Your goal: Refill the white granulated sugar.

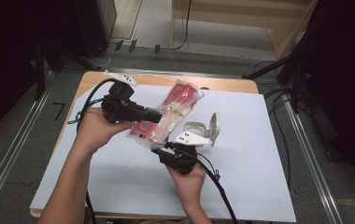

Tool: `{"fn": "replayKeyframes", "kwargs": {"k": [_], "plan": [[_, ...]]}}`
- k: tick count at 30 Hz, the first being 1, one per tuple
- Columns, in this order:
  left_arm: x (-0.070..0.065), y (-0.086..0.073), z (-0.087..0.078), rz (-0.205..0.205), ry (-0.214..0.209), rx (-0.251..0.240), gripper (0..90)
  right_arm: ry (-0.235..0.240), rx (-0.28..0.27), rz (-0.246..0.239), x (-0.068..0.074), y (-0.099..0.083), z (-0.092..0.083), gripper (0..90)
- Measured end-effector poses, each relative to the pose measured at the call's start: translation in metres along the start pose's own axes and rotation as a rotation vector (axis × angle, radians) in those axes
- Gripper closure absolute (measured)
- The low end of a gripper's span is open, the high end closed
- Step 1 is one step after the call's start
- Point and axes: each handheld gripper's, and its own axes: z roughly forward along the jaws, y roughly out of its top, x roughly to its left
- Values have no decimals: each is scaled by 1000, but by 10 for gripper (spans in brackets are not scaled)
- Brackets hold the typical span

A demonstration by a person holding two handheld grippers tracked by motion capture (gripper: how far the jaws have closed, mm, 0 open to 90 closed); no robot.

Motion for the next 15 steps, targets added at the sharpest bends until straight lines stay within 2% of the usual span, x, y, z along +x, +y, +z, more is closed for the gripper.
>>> {"fn": "replayKeyframes", "kwargs": {"k": [5, 9, 11, 13, 15], "plan": [[1, -5, -2, -6, 3, -2, 773, -19, 1, 17, -6, 0, -4, 650], [5, -9, -3, -12, 7, 16, 787, -27, 8, 35, -11, -2, -5, 651], [4, -10, -3, -18, 1, 14, 804, -44, 21, 11, -11, -2, -5, 650], [4, -10, -4, -7, 0, 24, 834, -54, 35, -16, -9, -2, -3, 649], [3, -9, -3, 2, -1, 23, 854, -46, 48, -26, -7, -1, -1, 650]]}}
